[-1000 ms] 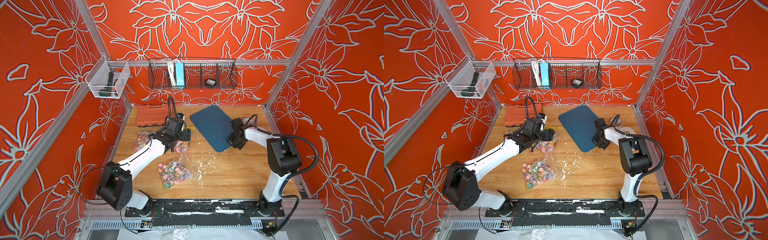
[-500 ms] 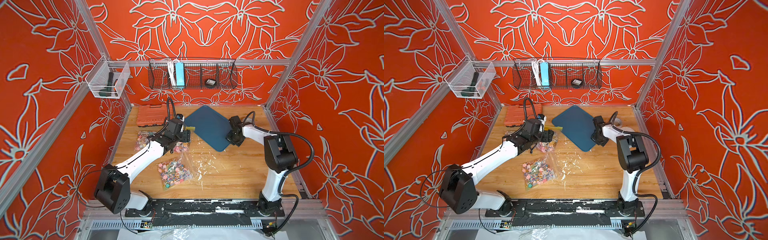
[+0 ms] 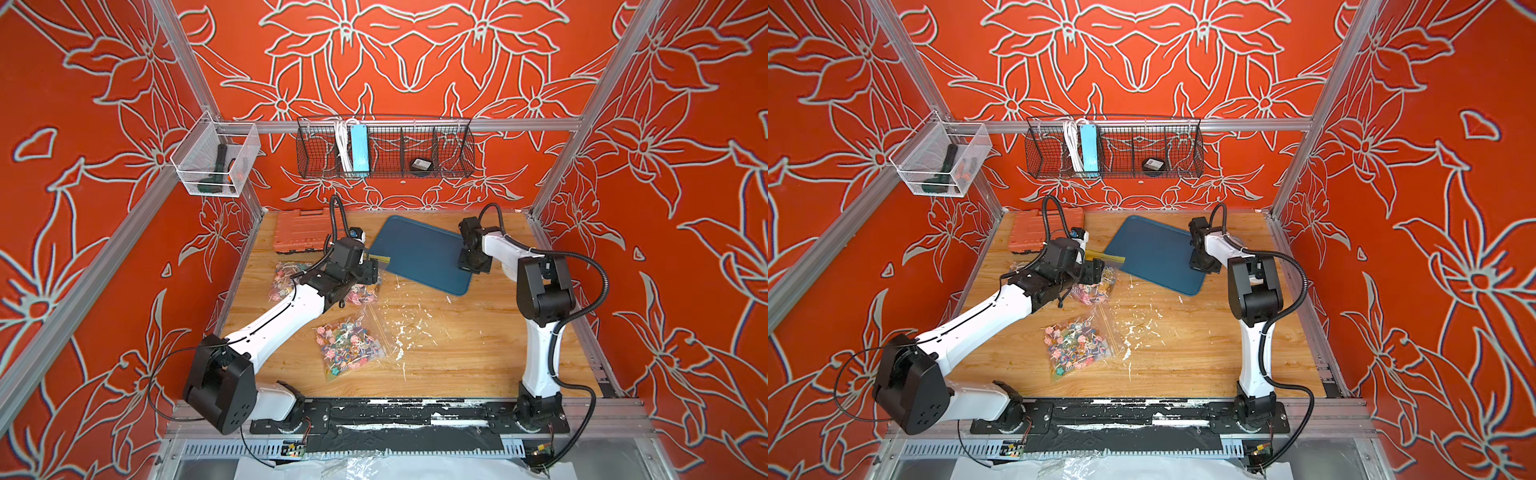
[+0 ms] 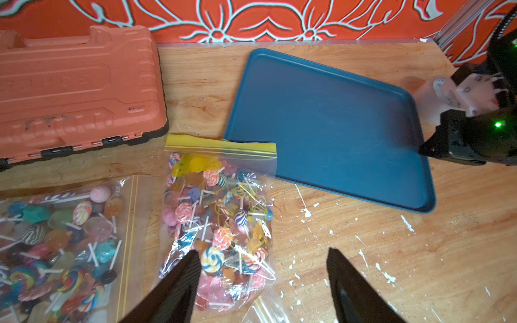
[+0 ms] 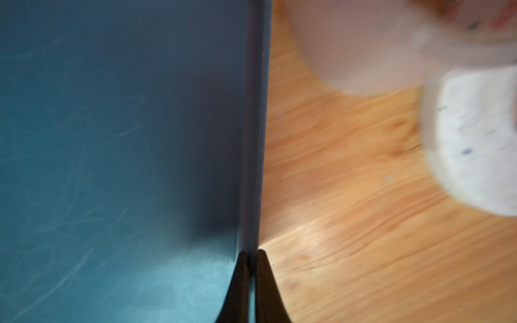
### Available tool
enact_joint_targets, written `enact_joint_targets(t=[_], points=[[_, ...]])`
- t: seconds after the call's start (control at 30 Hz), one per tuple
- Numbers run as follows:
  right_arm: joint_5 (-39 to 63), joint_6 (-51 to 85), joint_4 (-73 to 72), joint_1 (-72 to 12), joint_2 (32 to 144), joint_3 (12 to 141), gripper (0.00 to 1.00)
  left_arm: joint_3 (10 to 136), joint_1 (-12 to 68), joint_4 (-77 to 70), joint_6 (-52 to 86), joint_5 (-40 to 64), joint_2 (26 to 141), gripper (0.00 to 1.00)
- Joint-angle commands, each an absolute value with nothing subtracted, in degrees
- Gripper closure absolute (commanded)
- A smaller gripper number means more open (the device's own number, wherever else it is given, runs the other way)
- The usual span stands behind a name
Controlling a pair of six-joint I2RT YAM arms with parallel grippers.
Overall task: Pour candies out of the ziploc bag
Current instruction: Adjust the tray at the center of the board.
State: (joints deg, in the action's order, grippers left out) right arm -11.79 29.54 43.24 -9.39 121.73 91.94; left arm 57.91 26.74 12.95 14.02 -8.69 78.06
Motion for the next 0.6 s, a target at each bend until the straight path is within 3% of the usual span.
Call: enact_joint_targets(t=[0.0, 0.17, 0.3, 0.57], points=[[-18.5, 20.0, 48.6, -7.1, 123.6, 93.3, 1.0, 56.0, 27.2, 14.4, 16.5, -10.6, 77.1, 0.27], [-18.9, 14.4, 47.6, -6.3, 125.6, 97.4, 1.0, 53.6, 27.2, 13.1, 17.9, -9.1, 79.7, 0.32], [-18.0, 11.7, 46.9, -6.2, 127.0, 99.1, 1.0, 54.5, 28.8, 10.7, 16.7, -1.1, 83.9, 0.35], [-14.7, 10.6, 45.5, -6.2, 127.6, 97.9, 1.0, 60.9, 31.4, 5.3, 16.8, 7.1, 99.4, 0.45]])
